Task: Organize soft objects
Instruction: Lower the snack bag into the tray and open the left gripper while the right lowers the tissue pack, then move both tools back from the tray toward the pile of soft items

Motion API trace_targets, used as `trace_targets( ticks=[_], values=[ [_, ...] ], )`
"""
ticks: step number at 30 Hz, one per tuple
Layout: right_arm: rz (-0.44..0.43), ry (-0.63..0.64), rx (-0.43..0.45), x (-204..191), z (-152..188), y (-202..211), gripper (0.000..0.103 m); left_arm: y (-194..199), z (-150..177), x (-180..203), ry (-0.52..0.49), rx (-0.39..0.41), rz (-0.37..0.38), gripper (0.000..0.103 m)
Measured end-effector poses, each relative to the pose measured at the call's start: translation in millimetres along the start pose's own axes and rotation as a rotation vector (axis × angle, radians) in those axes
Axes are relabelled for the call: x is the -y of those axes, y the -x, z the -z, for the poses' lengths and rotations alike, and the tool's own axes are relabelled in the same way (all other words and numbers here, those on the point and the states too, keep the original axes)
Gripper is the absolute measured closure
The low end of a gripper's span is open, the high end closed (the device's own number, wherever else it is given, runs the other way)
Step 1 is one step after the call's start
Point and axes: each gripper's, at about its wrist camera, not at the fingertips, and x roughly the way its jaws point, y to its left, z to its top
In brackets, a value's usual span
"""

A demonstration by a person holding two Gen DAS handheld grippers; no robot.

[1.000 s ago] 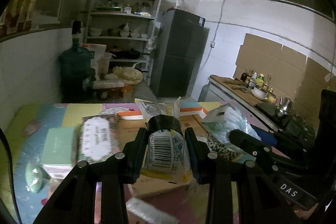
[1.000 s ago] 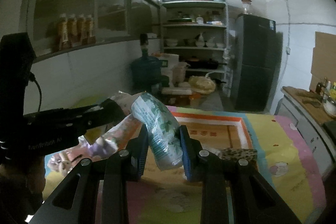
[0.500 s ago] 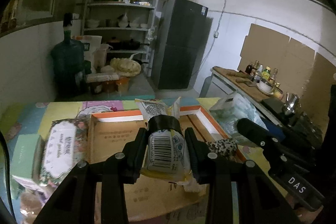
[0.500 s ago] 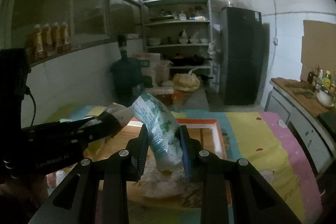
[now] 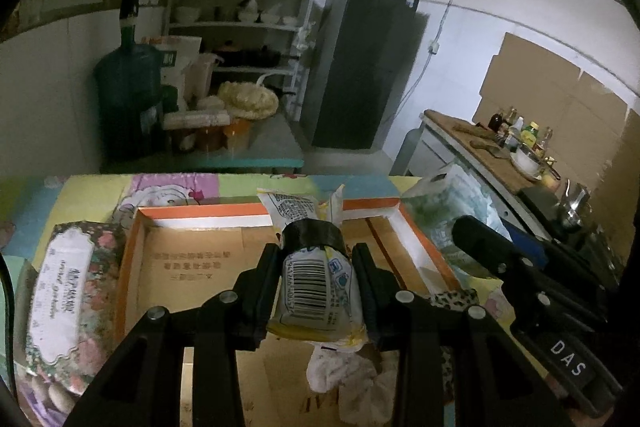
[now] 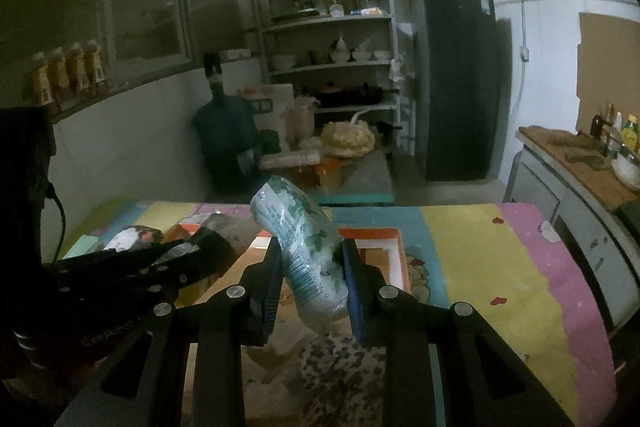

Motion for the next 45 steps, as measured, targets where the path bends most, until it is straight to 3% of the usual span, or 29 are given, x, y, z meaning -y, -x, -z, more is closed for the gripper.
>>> trace_targets(
  ticks=[12,19,24,29,33,39,45],
  values=[
    [0.012,-0.035,-0.076,15.4,1.8,-39.0,0.074,-33.8,-2.7,5.2,0.019,-0.086,-0.020,0.066],
    [0.045,-0.056,-0.167,19.3,11.1,-64.6,0.074,-61.3,4.5,4.8,0.033,-0.180,-0.012,0.066],
    [0.056,-0.062,-0.216,22.4,18.8,-76.1,0.074,-69.7,7.4,4.8,0.031,-0.194,-0.021,0.066],
    [0.043,-0.084,-0.237,27.5,23.4,-81.5,0.070,-76.8,10.7,-0.3,0.050,-0.233,-0.008,0.060],
    [0.026,-0.104,-0.233,31.3,24.6,-80.7,0.068,-67.4,7.8,-3.5,0.056,-0.196,-0.023,0.049],
    [-0.001,-0.123,-0.221,32.4,25.2,-78.0,0.057,-46.3,-2.3,-6.9,0.055,-0.131,-0.025,0.031],
    [-0.008,-0.125,-0.198,28.3,23.5,-71.1,0.053,-28.9,-6.4,-10.2,0.062,-0.100,-0.021,0.030]
  ],
)
